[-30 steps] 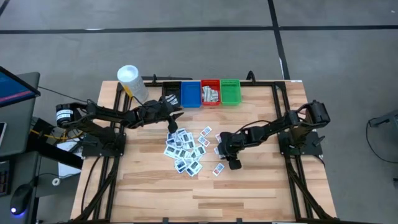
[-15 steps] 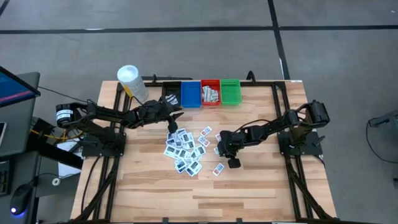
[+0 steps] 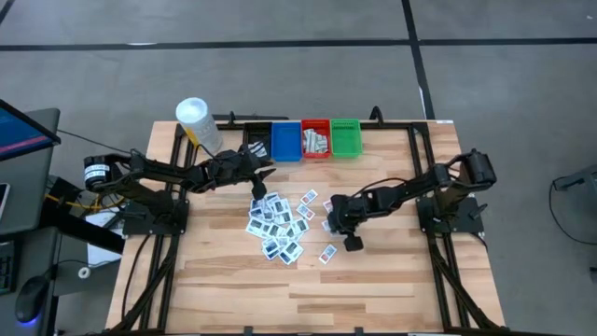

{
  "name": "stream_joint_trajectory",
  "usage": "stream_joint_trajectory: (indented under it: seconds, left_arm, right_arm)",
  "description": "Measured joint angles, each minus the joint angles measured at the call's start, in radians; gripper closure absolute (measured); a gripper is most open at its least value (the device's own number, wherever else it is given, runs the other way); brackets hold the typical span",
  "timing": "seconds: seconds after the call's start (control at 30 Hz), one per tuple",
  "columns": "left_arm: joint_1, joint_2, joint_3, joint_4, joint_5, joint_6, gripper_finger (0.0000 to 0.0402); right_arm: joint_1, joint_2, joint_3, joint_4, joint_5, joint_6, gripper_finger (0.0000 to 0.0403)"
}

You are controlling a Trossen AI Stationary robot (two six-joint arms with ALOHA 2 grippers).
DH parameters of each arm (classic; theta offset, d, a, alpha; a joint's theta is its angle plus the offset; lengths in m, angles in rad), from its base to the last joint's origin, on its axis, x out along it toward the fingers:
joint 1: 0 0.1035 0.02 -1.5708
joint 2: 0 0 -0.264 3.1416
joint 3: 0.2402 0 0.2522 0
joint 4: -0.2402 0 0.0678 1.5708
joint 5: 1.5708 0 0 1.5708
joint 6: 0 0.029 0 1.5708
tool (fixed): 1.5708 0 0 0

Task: Pick & Place First Aid Supplies
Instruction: Put the orange ointment pack into the black bin

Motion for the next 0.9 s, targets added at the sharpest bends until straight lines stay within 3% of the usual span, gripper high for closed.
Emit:
stream_joint_trajectory:
  seconds: [0.4, 0.6, 0.9]
  left_arm:
    - [0.0, 0.0, -0.003, 0.003, 0.0, 0.0, 0.03]
    - [-0.001, 0.0, -0.003, 0.003, 0.0, 0.0, 0.03]
    - [-0.01, 0.0, -0.003, 0.003, 0.0, 0.0, 0.03]
  right_arm:
    - [0.037, -0.227, 0.001, -0.154, 0.106, 0.018, 0.0401]
    - [0.03, -0.217, 0.001, -0.25, 0.107, 0.222, 0.0385]
    - [0.031, -0.096, 0.002, -0.235, 0.106, 0.351, 0.0332]
